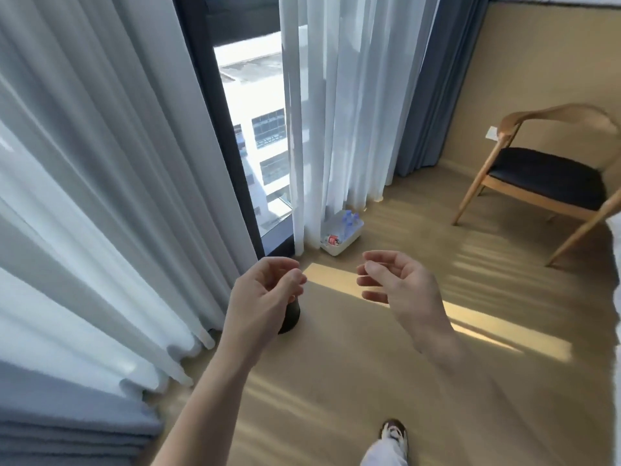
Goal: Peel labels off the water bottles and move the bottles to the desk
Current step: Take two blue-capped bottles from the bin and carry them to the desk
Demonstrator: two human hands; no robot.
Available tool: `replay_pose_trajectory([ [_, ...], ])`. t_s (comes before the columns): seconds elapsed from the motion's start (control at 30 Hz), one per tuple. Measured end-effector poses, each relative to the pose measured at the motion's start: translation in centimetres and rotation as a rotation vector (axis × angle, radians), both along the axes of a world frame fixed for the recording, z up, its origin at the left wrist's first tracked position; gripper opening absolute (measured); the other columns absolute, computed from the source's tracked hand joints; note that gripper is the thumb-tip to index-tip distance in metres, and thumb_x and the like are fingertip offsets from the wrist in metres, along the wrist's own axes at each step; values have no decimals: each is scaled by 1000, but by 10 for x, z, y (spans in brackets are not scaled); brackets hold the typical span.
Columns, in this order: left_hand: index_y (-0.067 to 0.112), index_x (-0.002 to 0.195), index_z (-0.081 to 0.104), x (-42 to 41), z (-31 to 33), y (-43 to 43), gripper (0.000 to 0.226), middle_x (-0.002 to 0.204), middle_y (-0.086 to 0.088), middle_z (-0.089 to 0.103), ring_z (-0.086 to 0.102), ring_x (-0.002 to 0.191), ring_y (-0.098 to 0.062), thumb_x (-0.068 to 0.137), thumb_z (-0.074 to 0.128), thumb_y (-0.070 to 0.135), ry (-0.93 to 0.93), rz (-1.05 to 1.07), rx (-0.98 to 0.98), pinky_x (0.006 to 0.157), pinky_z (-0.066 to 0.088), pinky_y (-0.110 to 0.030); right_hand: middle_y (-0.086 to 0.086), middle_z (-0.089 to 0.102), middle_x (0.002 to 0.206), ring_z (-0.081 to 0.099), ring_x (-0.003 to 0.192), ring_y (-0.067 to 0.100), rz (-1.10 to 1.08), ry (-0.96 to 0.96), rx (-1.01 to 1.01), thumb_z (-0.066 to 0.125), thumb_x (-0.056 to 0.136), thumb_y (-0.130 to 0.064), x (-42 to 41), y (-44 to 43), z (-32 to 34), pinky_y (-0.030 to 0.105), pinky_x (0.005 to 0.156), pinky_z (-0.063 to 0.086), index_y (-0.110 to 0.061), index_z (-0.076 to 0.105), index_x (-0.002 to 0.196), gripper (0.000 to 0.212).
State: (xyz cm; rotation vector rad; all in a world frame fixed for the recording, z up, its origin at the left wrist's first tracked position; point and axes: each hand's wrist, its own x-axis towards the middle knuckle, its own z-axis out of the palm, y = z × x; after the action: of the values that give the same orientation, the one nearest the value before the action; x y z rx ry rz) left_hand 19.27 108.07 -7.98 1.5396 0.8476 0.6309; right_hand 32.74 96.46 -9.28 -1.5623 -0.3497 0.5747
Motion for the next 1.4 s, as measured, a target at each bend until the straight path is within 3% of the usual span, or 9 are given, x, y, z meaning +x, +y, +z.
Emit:
replay_pose_trajectory([
  [0.1, 18, 83, 66, 43, -2, 25, 10, 72, 2, 72, 62, 60, -3, 86, 61, 11, 22, -22, 11, 44, 45, -13, 1, 71, 77, 66, 68, 13, -29, 41, 16, 58, 88, -7, 44, 29, -9, 34, 69, 57, -17, 67, 88, 14],
  [0.23, 13, 86, 67, 107, -5, 64, 8, 77, -5, 73, 64, 66, -9, 86, 61, 8, 47, -17, 89, 62, 52, -18, 2, 72, 78, 67, 69, 15, -47, 85, 72, 58, 90, -10, 125, 64, -20, 31, 65, 58, -15, 67, 90, 11],
  [0.43, 14, 93, 66, 225, -5, 118, 8, 82, -7, 73, 66, 74, -18, 87, 61, 14, 65, 118, 61, 67, 54, -22, 7, 68, 83, 65, 74, 18, -153, 142, 64, 56, 90, -8, 283, 105, -23, 34, 67, 55, -15, 64, 90, 11],
  [0.57, 16, 93, 65, 312, 1, 134, 7, 80, -2, 72, 65, 69, -11, 88, 61, 14, 61, 72, 18, 66, 55, -20, 5, 69, 83, 66, 75, 17, -96, 96, 62, 55, 91, -8, 364, 134, -6, 35, 72, 57, -14, 64, 94, 11],
  [0.77, 14, 89, 67, 418, -5, 171, 7, 83, -7, 72, 65, 69, -12, 85, 62, 11, 82, 26, -20, 75, 55, -33, 3, 69, 82, 66, 72, 14, -77, 97, -1, 57, 89, -9, 452, 170, -17, 33, 71, 57, -18, 64, 90, 12],
  [0.9, 14, 84, 68, 487, -19, 214, 7, 81, -9, 71, 63, 68, -14, 85, 62, 10, 58, -21, -60, 67, 54, -26, 3, 69, 79, 65, 70, 13, -62, 100, -69, 58, 86, -7, 499, 206, -32, 36, 73, 56, -19, 65, 88, 14],
  [1.13, 12, 81, 64, 637, -40, 324, 12, 67, -4, 67, 59, 52, -5, 87, 58, 4, 33, -126, -165, 62, 51, -21, 0, 67, 80, 62, 69, 9, -187, 79, -168, 56, 89, -4, 613, 277, -40, 21, 61, 53, -11, 64, 99, 15],
  [1.27, 15, 81, 66, 705, -40, 375, 13, 77, -9, 70, 63, 62, -13, 87, 59, 5, 67, -161, -174, 68, 53, -28, 3, 67, 80, 61, 71, 13, -241, 113, -202, 55, 89, -3, 668, 319, -38, 24, 60, 52, -12, 64, 95, 14],
  [1.4, 15, 83, 66, 765, -44, 412, 11, 75, -5, 71, 63, 59, -8, 86, 60, 7, 117, -259, -174, 63, 54, -23, 5, 68, 84, 62, 74, 13, -266, 157, -213, 56, 88, -5, 709, 352, -45, 30, 68, 53, -15, 64, 93, 14],
])
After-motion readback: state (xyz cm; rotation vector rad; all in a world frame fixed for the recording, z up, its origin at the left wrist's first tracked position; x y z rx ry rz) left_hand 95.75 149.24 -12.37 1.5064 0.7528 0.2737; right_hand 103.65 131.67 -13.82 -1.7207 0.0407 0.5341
